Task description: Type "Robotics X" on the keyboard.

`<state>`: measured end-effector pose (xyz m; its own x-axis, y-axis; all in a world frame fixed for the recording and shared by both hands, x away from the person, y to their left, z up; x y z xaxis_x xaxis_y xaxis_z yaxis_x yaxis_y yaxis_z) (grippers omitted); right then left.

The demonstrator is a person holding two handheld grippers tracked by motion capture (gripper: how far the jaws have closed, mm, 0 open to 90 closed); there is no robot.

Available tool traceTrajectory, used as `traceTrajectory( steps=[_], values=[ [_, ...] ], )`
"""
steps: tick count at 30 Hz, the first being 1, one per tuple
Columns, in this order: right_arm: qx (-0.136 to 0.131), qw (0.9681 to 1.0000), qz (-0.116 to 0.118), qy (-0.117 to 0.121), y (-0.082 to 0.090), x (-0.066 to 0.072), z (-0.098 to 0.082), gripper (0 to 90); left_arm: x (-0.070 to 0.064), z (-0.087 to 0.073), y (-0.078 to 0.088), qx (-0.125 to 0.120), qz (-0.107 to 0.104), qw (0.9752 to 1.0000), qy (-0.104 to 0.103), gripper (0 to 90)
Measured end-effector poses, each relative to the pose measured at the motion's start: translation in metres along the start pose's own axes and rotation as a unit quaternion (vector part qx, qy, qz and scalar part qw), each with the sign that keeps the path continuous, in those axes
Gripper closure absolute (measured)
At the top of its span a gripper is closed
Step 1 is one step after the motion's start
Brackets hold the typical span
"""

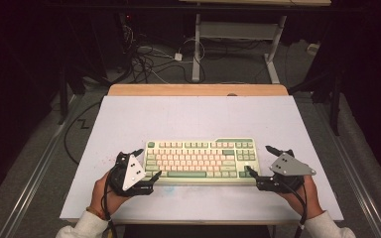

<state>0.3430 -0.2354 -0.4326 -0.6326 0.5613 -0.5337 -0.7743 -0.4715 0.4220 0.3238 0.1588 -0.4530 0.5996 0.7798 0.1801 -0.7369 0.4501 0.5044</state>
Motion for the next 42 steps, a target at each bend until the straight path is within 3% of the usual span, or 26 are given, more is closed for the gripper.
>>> traceTrajectory(
  steps=[13,31,42],
  values=[
    [-0.003,0.9999,-0.013,0.0,0.012,-0.001,-0.013,16.3,0.005,-0.021,0.01,0.014,0.007,0.9999,0.003,14.8],
    [0.016,0.9988,-0.028,-0.038,0.027,-0.003,-0.045,16.0,0.012,-0.05,0.016,0.038,0.012,0.9989,0.026,14.8],
    [0.024,0.9981,-0.039,-0.041,0.029,0.0,-0.061,16.0,0.015,-0.059,0.015,0.049,0.015,0.9982,0.031,14.8]
  ],
)
Point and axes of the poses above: each handheld gripper's, and its own axes: y roughly backward along the jaws, z roughly out of its top, x roughly to its left, the point moved 4 cm from there along -y, roughly forward along the jaws, and after that the axes turned 13 degrees about y, right-handed, at the moved point
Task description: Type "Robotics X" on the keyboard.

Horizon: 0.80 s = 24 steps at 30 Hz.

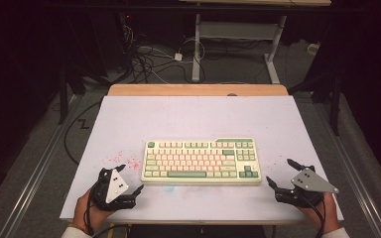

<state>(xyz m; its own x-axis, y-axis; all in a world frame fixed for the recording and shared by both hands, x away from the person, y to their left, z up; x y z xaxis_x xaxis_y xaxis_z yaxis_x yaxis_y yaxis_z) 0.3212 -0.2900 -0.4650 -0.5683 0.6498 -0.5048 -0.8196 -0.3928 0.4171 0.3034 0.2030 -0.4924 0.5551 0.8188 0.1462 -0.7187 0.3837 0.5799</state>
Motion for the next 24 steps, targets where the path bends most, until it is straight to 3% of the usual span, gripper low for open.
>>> traceTrajectory(
  steps=[6,24],
  values=[
    [-0.003,1.0,0.004,0.006,-0.0006,0.0024,0.0006,16.0,-0.0019,0.0012,-0.0022,0.002,-0.002,1.0,-0.008,14.8],
    [-0.014,0.9998,0.008,0.013,-0.0007,0.0068,0.0087,16.1,-0.001,-0.0007,-0.0013,0.0,-0.005,1.0,0.0,14.8]
  ],
)
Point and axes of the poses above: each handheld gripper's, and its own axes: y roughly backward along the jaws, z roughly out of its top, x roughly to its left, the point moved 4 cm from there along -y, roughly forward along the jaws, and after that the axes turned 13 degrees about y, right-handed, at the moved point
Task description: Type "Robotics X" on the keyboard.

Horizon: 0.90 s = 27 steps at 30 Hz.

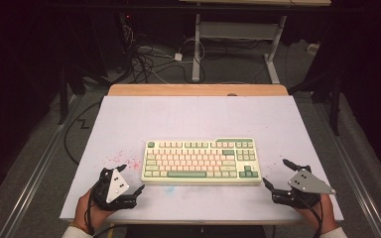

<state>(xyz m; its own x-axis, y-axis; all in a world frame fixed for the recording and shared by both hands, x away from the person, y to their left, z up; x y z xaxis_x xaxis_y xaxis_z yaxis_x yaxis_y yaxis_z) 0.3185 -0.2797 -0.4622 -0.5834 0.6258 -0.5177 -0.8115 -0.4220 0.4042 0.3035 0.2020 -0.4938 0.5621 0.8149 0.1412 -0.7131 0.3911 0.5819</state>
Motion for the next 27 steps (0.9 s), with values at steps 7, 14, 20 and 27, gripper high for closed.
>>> traceTrajectory(
  steps=[7,14,20,27],
  values=[
    [-0.001,1.0,-0.003,-0.001,0.0009,-0.0009,-0.0009,16.1,0.0002,0.0004,-0.0014,0.003,-0.001,1.0,-0.001,14.8],
    [-0.001,1.0,-0.005,0.0,0.002,-0.0015,-0.0012,16.1,-0.0008,0.0012,-0.0031,0.005,-0.004,1.0,-0.004,14.8],
    [-0.003,1.0,-0.006,0.001,0.0024,-0.0021,-0.0012,16.0,-0.0008,0.0014,-0.0034,0.004,-0.006,1.0,-0.002,14.8],
    [-0.005,1.0,-0.005,0.003,0.0008,-0.0018,-0.0002,16.0,-0.0007,0.0005,-0.0051,0.01,-0.007,0.9999,-0.002,14.8]
  ],
)
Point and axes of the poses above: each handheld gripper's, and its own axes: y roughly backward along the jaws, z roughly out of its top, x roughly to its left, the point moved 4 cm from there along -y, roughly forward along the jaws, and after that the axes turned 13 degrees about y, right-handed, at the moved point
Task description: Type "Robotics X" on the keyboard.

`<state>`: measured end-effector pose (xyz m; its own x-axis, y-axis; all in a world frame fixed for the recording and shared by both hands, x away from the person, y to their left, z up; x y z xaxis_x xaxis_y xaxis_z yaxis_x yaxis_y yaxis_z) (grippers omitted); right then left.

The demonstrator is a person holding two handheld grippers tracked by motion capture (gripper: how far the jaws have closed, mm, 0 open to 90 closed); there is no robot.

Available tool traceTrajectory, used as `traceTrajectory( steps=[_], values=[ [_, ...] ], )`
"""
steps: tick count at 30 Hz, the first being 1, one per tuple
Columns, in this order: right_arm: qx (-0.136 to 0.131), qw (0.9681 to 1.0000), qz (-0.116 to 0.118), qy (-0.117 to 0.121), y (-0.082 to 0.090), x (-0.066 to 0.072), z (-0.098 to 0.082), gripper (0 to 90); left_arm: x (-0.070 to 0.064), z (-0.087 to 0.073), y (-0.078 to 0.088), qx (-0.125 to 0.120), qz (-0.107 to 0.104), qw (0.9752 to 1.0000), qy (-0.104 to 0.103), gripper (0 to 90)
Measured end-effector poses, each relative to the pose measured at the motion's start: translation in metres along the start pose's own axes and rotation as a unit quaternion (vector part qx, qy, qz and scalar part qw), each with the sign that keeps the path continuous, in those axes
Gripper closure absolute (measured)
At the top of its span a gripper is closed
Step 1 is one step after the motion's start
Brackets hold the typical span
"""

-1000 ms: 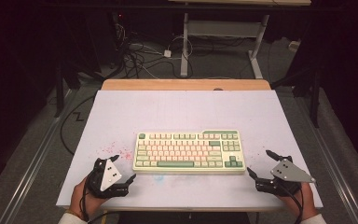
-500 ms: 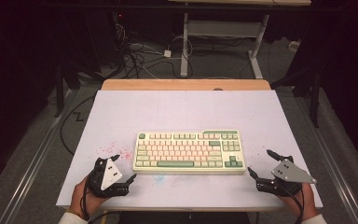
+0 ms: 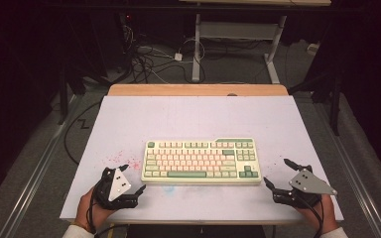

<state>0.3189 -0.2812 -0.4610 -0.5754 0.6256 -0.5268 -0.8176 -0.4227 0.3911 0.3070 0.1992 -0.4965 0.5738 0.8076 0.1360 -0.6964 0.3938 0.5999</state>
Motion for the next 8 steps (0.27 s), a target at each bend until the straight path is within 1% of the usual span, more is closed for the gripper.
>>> traceTrajectory(
  steps=[8],
  values=[
    [0.002,1.0,0.006,0.001,-0.0034,0.0022,0.0009,16.0,-0.0011,-0.001,-0.0009,0.005,-0.001,1.0,0.001,14.8]
  ],
)
Point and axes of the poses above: each handheld gripper's, and its own axes: y roughly backward along the jaws, z roughly out of its top, x roughly to its left, the point moved 4 cm from there along -y, roughly forward along the jaws, and after that the axes turned 13 degrees about y, right-handed, at the moved point
